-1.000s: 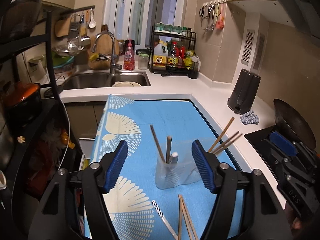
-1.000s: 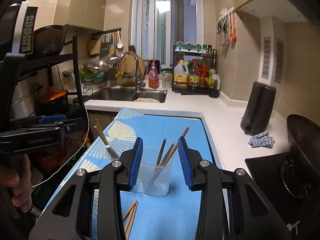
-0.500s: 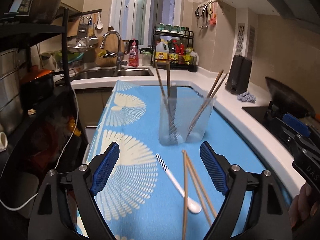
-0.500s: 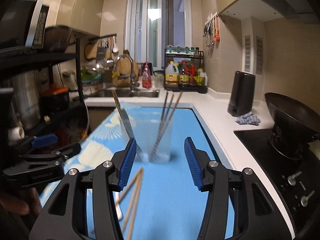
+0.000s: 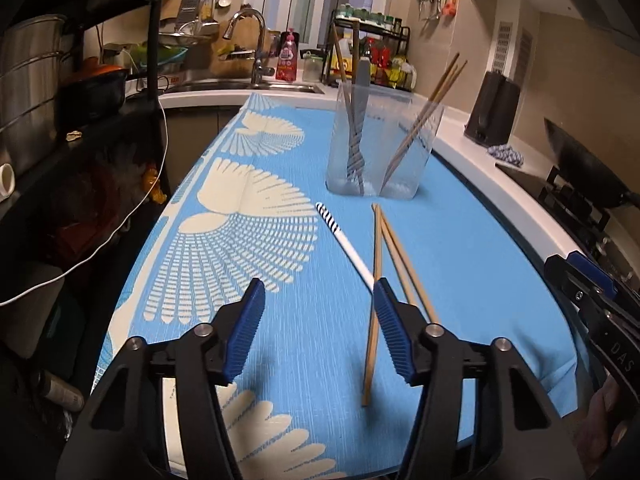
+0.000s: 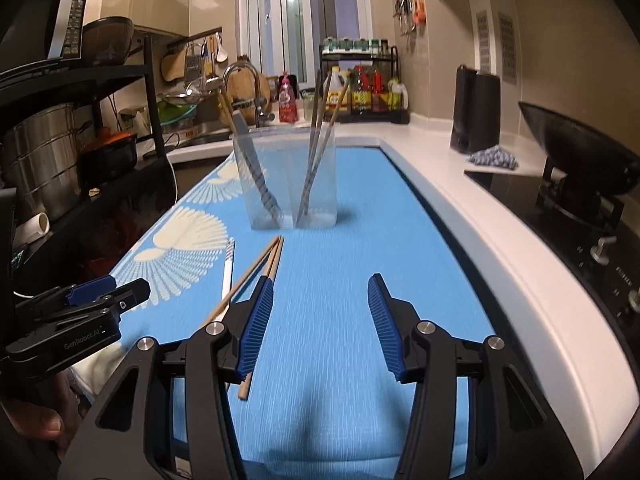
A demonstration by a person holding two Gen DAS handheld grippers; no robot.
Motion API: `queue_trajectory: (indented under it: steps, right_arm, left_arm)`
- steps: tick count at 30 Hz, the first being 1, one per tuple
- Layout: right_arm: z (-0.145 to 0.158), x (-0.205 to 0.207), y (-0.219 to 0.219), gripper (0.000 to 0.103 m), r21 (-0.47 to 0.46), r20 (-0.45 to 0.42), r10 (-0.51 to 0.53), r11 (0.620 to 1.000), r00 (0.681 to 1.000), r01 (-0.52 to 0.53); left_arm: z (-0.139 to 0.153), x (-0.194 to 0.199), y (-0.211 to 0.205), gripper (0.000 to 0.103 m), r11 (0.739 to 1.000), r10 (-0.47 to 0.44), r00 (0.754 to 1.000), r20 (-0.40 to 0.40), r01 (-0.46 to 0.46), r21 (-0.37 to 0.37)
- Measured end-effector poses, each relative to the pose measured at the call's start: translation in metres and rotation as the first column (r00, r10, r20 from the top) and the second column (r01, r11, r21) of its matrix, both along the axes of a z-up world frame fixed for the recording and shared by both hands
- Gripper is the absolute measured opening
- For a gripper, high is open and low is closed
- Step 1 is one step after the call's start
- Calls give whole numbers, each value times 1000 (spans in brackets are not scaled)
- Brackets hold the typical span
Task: Organize utensils
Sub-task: 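Withdraw both open tools from the container toward the remaining chopsticks, then close the right tool on a wooden chopstick while the left tool grasps another chopstick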
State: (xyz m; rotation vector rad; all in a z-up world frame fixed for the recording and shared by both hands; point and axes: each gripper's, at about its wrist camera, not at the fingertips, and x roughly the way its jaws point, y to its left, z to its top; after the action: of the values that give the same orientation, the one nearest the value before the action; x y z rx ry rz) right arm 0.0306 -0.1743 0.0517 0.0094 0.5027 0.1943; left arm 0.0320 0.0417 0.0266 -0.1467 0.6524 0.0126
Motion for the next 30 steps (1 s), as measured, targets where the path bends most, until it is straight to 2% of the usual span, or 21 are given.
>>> queue_trajectory:
  steps: [4,8,11,16,30]
  right_arm:
    - [-15,4,5,46,3,-28,19,1000,999,-19]
    - [-26,10,5,42,17,-51,31,999,998,-30]
    - [-32,14,6,36,19,-67,39,999,997,-38]
    - [-37,17,8,28,27,-79,44,999,996,-42]
    - [-39,15,13,17,17,-92,70,997,993,-69]
  left_arm:
    - [-11,2,1,42,1000,-2,999,-32,2,-2]
    - [-11,2,3,36,1000,11,1000,-20,-11,0]
    - [-10,2,5,35,1000,11,1000,-21,-12,-15]
    - [-8,0,4,35,1000,15,1000,5,-15,8]
    - [-10,1,1,35,1000,16,1000,-5,-16,-11]
